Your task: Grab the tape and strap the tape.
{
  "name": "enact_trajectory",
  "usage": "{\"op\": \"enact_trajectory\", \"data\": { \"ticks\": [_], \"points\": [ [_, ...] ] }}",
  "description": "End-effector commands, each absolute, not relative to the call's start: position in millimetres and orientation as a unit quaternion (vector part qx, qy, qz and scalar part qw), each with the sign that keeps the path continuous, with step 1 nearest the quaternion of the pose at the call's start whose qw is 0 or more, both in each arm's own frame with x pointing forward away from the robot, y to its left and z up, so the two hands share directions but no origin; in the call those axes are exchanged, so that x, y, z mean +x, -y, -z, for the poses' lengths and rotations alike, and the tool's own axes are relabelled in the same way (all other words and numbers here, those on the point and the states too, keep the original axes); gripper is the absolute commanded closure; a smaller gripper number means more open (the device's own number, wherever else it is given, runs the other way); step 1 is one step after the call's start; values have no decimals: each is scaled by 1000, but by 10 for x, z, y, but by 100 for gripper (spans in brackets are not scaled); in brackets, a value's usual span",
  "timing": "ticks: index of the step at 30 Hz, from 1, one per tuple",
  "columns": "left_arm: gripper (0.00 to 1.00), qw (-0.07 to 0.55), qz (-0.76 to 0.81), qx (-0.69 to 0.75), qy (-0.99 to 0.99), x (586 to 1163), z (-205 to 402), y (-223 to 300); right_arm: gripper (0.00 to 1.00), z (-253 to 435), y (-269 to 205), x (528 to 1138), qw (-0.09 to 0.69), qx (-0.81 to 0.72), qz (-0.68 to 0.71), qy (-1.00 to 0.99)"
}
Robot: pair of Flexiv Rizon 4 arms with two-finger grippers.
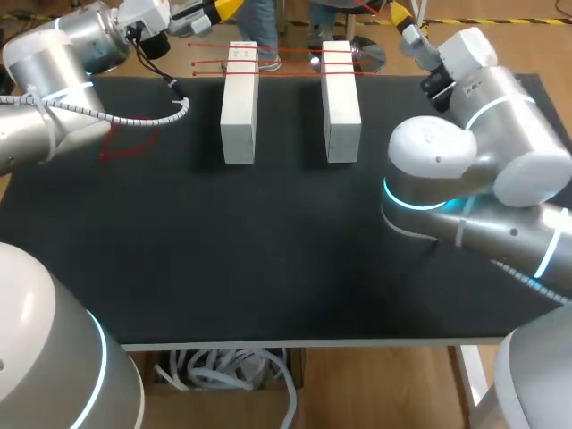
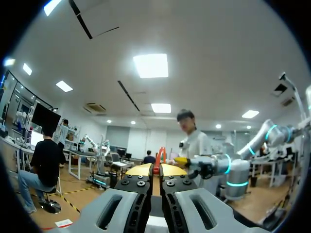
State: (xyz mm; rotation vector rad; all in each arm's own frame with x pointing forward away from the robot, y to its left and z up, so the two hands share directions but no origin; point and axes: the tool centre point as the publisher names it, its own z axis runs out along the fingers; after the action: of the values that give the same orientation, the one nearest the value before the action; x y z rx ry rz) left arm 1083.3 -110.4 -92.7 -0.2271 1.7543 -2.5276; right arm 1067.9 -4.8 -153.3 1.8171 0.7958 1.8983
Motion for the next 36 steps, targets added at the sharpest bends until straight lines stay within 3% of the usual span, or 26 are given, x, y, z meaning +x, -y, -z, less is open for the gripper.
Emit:
{"op": "enact_trajectory", "data": {
  "ticks": [1, 36],
  "points": [
    [100, 29, 819, -74, -568, 10830, 931, 1110, 0, 1560, -22, 10679, 153, 632, -726, -224],
    [100, 29, 819, -74, -568, 10830, 931, 1110, 0, 1344, -346, 10888, 72, 606, -773, -172]
  ]
}}
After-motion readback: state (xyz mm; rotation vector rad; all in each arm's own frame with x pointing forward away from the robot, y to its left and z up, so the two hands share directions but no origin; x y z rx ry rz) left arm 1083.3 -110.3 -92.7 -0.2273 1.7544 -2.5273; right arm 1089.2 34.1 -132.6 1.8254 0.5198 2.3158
